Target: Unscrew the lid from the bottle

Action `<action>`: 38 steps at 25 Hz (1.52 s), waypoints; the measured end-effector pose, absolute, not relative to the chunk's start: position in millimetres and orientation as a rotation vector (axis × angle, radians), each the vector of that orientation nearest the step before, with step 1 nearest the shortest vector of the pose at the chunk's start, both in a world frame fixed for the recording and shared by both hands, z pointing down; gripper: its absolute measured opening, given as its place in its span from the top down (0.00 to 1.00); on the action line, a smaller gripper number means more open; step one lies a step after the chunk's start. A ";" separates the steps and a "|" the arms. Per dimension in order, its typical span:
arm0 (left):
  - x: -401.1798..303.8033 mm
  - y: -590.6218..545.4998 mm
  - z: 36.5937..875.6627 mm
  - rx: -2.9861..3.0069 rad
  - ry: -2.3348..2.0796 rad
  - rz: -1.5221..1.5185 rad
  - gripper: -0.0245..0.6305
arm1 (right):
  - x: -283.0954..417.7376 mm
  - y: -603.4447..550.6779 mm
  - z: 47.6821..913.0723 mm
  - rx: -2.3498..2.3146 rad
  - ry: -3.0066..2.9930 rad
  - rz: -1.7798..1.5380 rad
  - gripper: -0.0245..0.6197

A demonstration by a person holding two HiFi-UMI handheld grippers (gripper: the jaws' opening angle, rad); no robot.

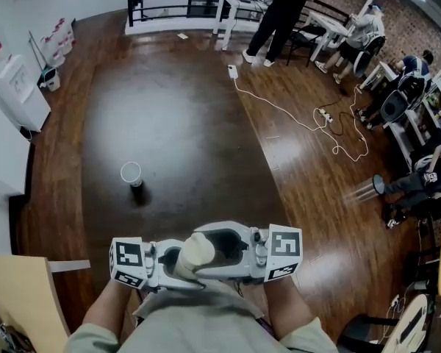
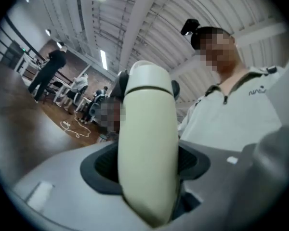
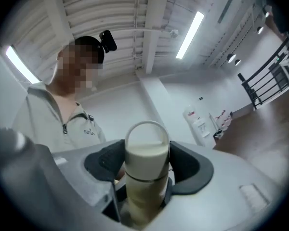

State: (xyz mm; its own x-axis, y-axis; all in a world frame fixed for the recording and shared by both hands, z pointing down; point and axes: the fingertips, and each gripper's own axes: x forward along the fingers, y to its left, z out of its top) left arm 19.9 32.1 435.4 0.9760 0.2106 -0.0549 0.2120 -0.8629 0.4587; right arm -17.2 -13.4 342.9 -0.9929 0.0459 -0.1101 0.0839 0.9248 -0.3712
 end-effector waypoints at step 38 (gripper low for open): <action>-21.9 -83.7 445.9 2.915 -1.328 0.298 0.48 | -39.0 -74.3 356.4 -0.886 3.007 -0.403 0.41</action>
State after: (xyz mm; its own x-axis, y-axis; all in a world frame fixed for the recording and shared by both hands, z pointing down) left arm -21.9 -83.7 445.9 0.6424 -0.7541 0.1365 -0.7401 -0.6567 -0.1448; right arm -39.0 -74.3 356.4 -0.8427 -0.5309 0.0891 -0.5356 0.8104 -0.2372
